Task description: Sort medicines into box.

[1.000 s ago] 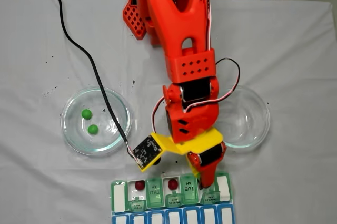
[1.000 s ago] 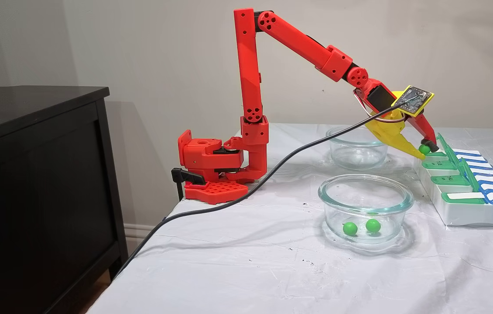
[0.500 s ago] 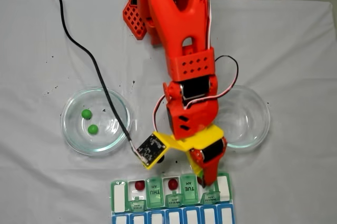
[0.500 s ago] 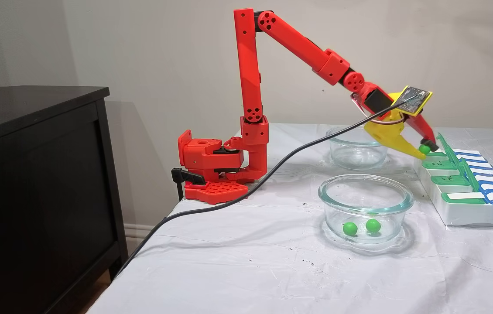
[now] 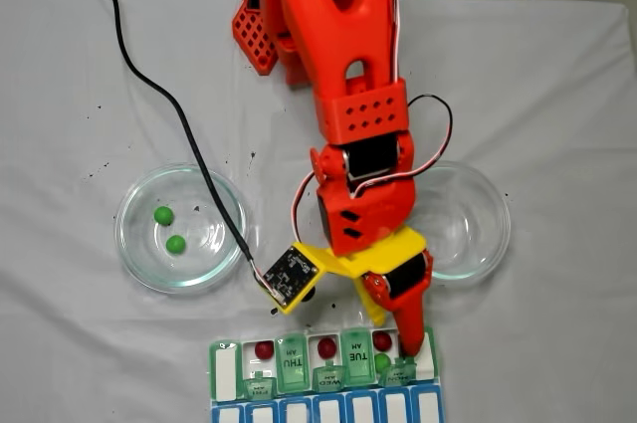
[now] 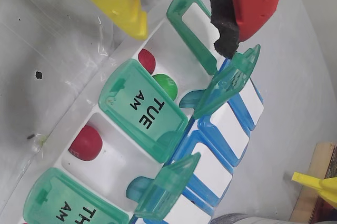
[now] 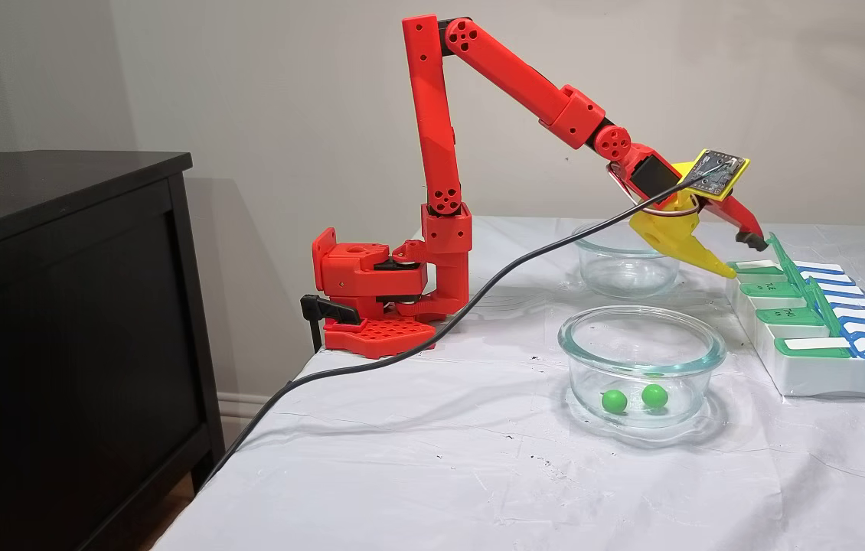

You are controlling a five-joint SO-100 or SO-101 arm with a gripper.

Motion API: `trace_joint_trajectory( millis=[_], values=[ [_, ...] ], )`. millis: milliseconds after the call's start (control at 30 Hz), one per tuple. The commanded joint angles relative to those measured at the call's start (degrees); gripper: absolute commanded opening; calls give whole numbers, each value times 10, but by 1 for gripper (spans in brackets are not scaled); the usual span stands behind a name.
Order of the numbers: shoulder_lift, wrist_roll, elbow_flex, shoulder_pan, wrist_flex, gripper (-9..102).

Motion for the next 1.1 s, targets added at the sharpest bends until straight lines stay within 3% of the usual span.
trace_joint_trajectory(
  millis=[0, 133, 233, 500, 700, 767, 1067],
  values=[
    [70, -2, -22, -1, 11, 22],
    [122, -7, -35, 5, 84, 14],
    [171, -6, -66, 13, 183, 0],
    [310, -31, -131, 33, 440, 0],
    [207, -153, -294, 109, 704, 0],
    [172, -178, -329, 139, 739, 0],
    [114, -316, -379, 292, 758, 0]
  ],
)
